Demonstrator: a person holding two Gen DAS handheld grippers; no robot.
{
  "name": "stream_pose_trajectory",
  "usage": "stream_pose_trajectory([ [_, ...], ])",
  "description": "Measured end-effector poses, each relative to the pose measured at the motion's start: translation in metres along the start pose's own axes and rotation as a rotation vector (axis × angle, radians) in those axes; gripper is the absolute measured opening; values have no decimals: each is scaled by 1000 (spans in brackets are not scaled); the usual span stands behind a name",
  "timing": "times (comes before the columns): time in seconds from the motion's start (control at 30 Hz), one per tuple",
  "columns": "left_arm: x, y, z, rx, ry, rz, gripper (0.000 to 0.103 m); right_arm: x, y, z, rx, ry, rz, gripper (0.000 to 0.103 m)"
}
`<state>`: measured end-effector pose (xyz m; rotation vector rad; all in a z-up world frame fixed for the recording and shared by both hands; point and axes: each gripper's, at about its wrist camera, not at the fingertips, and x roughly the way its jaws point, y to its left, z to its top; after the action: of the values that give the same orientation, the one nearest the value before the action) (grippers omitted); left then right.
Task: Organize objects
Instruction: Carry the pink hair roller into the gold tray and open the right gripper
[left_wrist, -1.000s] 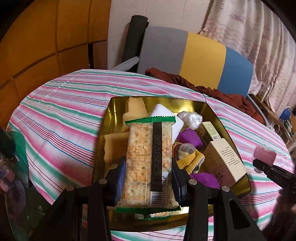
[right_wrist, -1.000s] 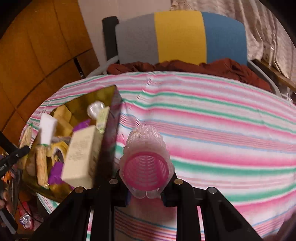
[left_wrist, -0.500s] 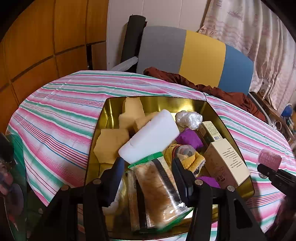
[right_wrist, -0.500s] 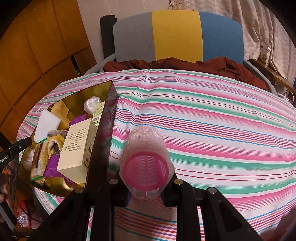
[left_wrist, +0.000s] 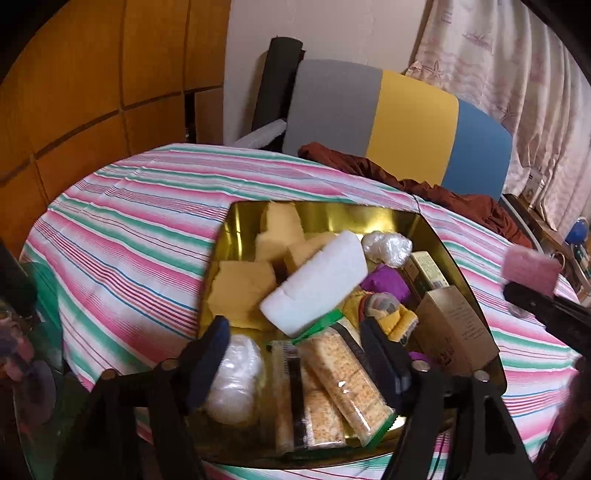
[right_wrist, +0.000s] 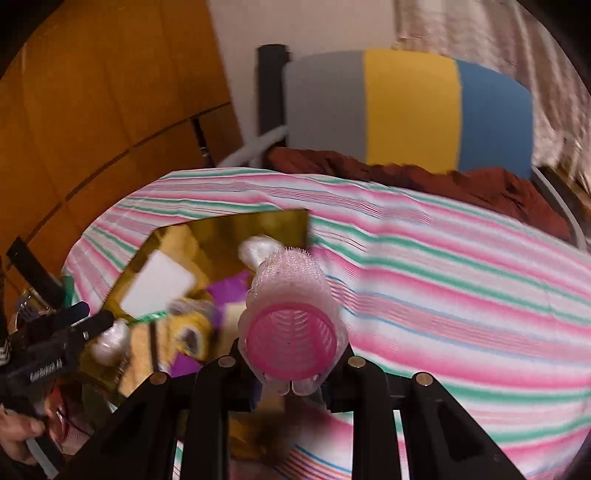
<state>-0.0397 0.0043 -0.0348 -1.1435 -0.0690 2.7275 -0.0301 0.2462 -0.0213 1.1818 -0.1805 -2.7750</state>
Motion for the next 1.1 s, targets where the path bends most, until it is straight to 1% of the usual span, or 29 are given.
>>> stream_pose_trajectory([
  [0.07, -4, 4, 1, -9, -10, 21, 86, 14, 11, 8, -11, 15, 19, 23],
  [0.13, -8, 8, 3, -13, -15, 38, 90, 27, 23, 16, -24, 29, 37, 23],
  [0.23, -9, 14, 3, -23, -8, 57, 100, 46, 38, 22, -39, 58, 52, 23],
  [0.27, -11, 16, 3, -28, -10, 61, 100, 53, 43, 23, -46, 65, 54, 23],
  [0.33, -12, 18, 3, -32, -16, 76, 101, 64, 51, 23, -58, 85, 49, 29],
  [0.37, -13, 18, 3, -30, -15, 91, 103, 67, 52, 22, -57, 94, 43, 36],
  [0.4, -13, 18, 3, -32, -16, 96, 103, 69, 54, 21, -56, 97, 41, 40],
  [0.43, -14, 19, 2, -38, -20, 100, 103, 69, 55, 19, -55, 96, 40, 41],
  [0.5, -15, 19, 3, -43, -23, 115, 103, 70, 57, 16, -63, 93, 31, 51],
  [0.63, -19, 17, 4, -41, -37, 133, 103, 62, 55, 9, -65, 74, 17, 52],
  [0.8, -29, 10, 5, -27, -74, 192, 103, 43, 48, -1, -33, 35, -22, 52],
  [0.87, -32, 10, 6, -38, -74, 177, 103, 35, 46, -7, -24, 26, -34, 52],
  [1.07, -42, 6, 7, -73, -89, 205, 103, 16, 44, -21, -7, -1, -66, 52],
  [1.1, -43, 6, 7, -76, -88, 199, 103, 14, 44, -23, -7, -2, -68, 52],
])
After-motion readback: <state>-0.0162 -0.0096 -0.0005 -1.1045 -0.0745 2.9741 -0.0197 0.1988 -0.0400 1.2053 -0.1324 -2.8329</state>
